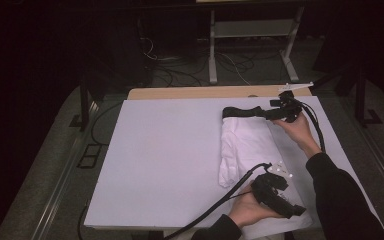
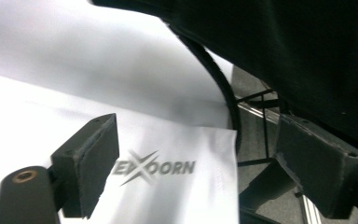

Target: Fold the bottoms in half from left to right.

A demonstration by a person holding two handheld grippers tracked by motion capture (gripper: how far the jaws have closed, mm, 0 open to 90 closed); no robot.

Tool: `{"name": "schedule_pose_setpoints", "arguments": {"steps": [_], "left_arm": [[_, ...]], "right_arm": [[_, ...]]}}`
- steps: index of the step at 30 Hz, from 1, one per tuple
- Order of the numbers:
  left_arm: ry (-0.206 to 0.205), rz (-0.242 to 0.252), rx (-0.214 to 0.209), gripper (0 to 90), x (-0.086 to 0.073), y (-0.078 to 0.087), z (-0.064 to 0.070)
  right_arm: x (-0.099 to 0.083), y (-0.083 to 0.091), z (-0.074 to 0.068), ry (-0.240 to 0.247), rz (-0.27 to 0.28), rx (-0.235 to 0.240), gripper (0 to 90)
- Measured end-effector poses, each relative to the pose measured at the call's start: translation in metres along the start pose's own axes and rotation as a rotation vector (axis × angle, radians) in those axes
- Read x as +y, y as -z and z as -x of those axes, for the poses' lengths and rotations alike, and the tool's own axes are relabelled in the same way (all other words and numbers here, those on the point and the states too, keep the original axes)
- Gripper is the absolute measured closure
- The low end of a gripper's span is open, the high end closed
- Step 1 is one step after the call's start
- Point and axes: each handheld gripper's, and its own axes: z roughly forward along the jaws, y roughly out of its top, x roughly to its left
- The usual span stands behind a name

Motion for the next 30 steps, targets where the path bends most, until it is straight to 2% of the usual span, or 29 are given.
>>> {"name": "schedule_pose_setpoints", "arguments": {"steps": [3,5,11,17,30], "left_arm": [[0.015,0.008,0.01,3.4,0.0,0.008,-0.005],[0.007,0.008,0.023,0.0,0.0,0.014,-0.009],[0.006,0.03,0.038,0.0,-0.002,0.032,-0.02],[0.012,0.045,0.072,0.0,-0.005,0.047,-0.029],[0.014,0.072,0.116,0.0,-0.007,0.07,-0.045]], "right_arm": [[0.0,0.005,-0.003,-0.006,0.01,-0.007,0.0],[0.0,0.009,-0.004,-0.021,0.017,-0.002,0.0],[-0.002,0.019,-0.006,-0.031,0.035,-0.002,0.0],[-0.01,0.027,-0.009,-0.04,0.034,-0.008,0.0],[-0.019,0.044,-0.018,-0.032,0.058,-0.003,0.0]]}}
